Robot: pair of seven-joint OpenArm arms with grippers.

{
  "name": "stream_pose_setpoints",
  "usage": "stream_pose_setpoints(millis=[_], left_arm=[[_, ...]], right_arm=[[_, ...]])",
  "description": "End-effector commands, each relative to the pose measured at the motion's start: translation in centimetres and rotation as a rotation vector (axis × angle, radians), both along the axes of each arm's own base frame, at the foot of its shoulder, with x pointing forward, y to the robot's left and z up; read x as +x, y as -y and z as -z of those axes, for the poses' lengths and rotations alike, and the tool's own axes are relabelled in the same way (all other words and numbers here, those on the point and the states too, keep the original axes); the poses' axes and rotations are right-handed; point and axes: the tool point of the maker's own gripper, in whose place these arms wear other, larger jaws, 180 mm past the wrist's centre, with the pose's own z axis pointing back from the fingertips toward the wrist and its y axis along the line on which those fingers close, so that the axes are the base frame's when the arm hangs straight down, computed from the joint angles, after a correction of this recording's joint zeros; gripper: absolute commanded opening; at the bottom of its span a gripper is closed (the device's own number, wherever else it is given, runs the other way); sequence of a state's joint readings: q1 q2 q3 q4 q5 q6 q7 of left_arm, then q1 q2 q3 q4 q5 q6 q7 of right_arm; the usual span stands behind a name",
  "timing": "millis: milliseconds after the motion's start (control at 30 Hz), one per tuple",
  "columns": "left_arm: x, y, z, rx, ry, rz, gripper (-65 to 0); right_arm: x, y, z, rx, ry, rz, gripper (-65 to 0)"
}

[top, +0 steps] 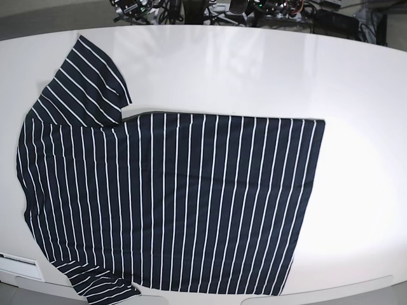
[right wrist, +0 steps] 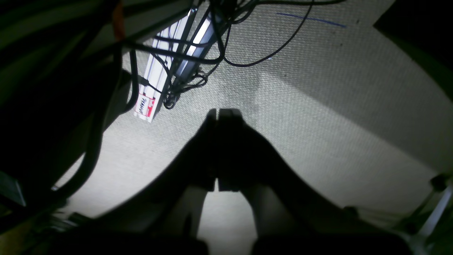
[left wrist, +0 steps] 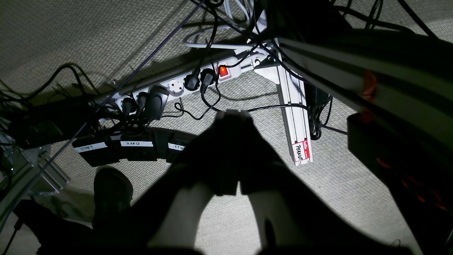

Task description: Fold the T-shirt properly

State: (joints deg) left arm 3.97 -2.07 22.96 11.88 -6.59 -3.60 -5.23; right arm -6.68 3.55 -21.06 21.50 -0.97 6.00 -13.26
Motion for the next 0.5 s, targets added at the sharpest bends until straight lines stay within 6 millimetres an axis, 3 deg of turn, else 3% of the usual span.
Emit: stream_pose_setpoints(millis=[0, 267, 467], left_arm=[[0.4, 0.2, -0.1, -0.006, 0.018, 0.004, -65.0], [0.3, 0.2, -0.1, -0.006, 0.018, 0.003, -65.0], [0.2, 0.2, -0.1, -0.006, 0.013, 0.003, -65.0]], right_arm=[[0.1, -0.5, -0.1, 0.022, -0.008, 0.017, -65.0], [-0.3, -1.7, -0.4, 0.070, -0.055, 0.129, -65.0], [-0.1, -0.7, -0.2, 0.014, -0.044, 0.137, -65.0]])
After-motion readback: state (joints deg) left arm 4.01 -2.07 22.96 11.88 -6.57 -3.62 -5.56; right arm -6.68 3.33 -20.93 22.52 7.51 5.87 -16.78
